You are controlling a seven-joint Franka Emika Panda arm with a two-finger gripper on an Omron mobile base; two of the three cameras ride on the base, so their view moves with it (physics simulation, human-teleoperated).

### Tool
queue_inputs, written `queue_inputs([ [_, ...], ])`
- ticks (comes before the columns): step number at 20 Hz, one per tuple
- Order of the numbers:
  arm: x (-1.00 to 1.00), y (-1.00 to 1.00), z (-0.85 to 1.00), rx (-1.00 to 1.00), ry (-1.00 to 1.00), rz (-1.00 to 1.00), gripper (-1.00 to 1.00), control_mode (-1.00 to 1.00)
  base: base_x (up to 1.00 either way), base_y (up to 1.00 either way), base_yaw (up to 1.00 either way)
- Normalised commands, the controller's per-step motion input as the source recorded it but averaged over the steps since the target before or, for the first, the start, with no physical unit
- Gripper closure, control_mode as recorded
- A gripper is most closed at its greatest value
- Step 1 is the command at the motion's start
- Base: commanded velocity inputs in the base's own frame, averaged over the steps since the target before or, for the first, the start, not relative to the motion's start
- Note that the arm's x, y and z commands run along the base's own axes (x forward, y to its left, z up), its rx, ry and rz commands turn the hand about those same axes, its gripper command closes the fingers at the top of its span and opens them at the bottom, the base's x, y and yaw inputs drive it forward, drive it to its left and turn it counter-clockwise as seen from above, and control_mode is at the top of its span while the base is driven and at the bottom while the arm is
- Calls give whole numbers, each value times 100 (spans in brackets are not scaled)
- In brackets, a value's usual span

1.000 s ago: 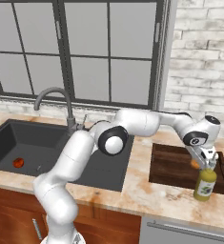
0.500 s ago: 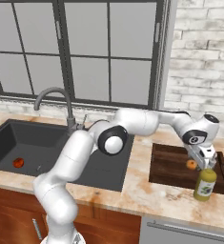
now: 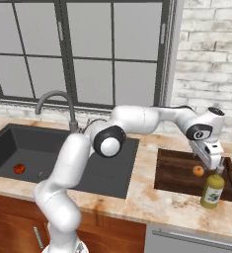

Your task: Pick up all produce items and place them in the sink. Turn on the sink faucet to wash them. Then turn the sink off and put them in the tray.

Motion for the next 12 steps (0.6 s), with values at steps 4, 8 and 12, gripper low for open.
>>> queue_inputs([
  [4, -37, 57, 50, -11, -3, -3, -100, -100, 0, 0, 0],
  [8, -40, 67, 48, -8, 0, -2, -100, -100, 0, 0, 0],
  [12, -42, 68, 39, -7, 0, 0, -100, -100, 0, 0, 0],
])
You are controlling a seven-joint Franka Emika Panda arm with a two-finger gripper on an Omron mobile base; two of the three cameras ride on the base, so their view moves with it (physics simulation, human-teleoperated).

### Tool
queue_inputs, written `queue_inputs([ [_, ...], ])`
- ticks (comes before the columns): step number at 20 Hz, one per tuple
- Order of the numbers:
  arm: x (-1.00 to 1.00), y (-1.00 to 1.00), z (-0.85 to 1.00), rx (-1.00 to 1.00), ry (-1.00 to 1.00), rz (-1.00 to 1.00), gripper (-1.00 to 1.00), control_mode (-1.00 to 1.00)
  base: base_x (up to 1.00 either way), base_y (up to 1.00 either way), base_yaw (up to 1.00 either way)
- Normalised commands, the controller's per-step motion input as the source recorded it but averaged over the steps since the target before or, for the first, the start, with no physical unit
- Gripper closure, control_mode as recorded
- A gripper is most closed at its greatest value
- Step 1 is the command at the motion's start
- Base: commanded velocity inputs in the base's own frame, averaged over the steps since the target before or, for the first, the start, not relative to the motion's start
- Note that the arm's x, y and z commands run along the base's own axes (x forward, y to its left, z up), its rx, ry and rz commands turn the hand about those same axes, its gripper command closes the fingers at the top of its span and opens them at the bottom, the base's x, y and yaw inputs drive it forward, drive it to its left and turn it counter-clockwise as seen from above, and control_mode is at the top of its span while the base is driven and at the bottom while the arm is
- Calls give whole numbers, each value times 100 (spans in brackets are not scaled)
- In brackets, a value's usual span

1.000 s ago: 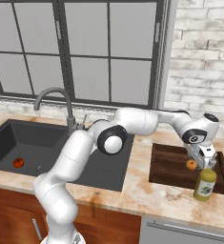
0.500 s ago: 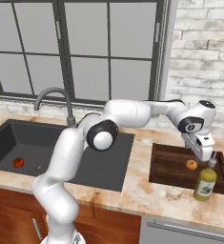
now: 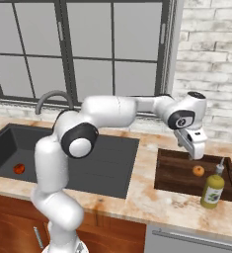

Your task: Pick up all produce items and place them in the sink. Turn on the sink faucet to wash them. Then turn the sink off and put them in the tray.

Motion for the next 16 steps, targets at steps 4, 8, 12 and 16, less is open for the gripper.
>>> queue_inputs([
  [4, -27, 84, 21, -7, 0, 0, -100, -100, 0, 0, 0],
  [8, -25, 87, 15, -6, 2, 0, -100, -100, 0, 0, 0],
  [12, -24, 92, 5, -6, 4, 1, -100, -100, 0, 0, 0],
  [16, -24, 91, 9, -6, 5, 4, -100, -100, 0, 0, 0],
])
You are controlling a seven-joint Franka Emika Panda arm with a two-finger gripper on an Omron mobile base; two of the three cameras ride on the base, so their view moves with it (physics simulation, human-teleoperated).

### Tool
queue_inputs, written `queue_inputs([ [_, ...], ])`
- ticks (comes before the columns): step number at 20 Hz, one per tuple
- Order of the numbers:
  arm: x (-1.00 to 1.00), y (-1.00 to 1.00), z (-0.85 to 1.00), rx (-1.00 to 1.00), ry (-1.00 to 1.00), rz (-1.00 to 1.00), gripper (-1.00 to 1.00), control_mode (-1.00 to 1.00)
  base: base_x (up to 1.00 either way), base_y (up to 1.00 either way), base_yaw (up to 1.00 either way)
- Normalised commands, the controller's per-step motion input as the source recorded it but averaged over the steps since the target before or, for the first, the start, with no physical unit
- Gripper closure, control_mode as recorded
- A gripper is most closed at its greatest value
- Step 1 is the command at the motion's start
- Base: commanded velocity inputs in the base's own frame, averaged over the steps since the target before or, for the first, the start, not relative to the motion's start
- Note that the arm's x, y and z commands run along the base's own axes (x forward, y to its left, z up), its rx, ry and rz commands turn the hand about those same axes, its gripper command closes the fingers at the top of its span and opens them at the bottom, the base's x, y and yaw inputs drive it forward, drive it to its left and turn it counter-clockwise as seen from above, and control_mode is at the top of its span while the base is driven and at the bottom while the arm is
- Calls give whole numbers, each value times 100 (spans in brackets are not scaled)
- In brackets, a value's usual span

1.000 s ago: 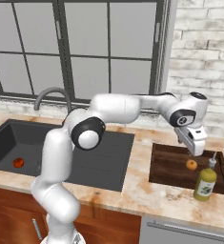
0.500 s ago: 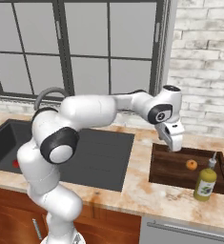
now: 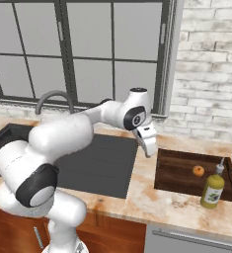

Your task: Pick up all produce items and place them in the sink. Turn on the sink faucet to wash them. Then turn the sink off and put them in the tray.

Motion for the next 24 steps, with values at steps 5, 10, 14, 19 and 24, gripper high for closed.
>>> queue_inputs([
  [5, -26, 96, 14, -6, 4, 9, -100, -100, 0, 0, 0],
  [10, -29, 79, 15, -5, 0, 21, -100, -100, 0, 0, 0],
  [14, -29, 55, 0, 0, -1, 37, -100, -100, 0, 0, 0],
  [19, -32, 63, 0, 0, -1, 37, -100, -100, 0, 0, 0],
  [24, -27, 92, 0, -1, 0, 33, -100, -100, 0, 0, 0],
])
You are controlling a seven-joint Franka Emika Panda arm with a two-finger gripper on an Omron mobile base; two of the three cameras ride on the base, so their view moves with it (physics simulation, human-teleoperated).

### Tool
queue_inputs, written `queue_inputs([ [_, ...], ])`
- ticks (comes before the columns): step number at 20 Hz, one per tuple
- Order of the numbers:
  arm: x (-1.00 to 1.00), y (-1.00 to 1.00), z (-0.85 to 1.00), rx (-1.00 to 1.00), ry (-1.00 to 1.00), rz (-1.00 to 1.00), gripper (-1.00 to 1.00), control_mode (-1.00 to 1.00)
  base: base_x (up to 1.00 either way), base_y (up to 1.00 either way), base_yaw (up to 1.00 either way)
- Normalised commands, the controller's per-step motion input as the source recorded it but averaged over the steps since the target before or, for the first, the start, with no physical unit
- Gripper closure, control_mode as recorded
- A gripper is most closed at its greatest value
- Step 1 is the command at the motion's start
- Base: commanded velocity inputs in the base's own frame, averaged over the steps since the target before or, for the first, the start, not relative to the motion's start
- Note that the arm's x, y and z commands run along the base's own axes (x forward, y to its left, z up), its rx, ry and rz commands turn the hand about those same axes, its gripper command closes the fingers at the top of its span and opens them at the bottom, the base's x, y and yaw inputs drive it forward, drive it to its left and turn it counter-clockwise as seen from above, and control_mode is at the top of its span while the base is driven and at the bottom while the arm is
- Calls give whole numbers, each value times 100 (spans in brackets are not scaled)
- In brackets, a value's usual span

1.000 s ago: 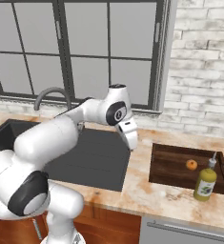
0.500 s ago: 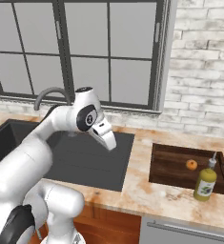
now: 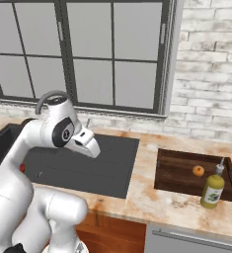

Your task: Pick up all produce items and place them in the sink. Turn on the sink faucet to wash them. Then turn the sink off and put them in the tray.

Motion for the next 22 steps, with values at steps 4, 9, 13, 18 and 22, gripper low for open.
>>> queue_inputs([
  [4, -27, 100, 3, -4, 0, 28, -100, -100, 0, 0, 0],
  [9, -25, 100, 0, -5, 0, 26, -100, -100, 0, 0, 0],
  [13, -16, 100, 0, -5, 0, 28, -100, -100, 0, 0, 0],
  [18, 4, 100, 0, -1, 3, 24, -100, -100, 0, 0, 0],
  [22, 20, 98, -7, -2, 2, 7, -100, -100, 0, 0, 0],
])
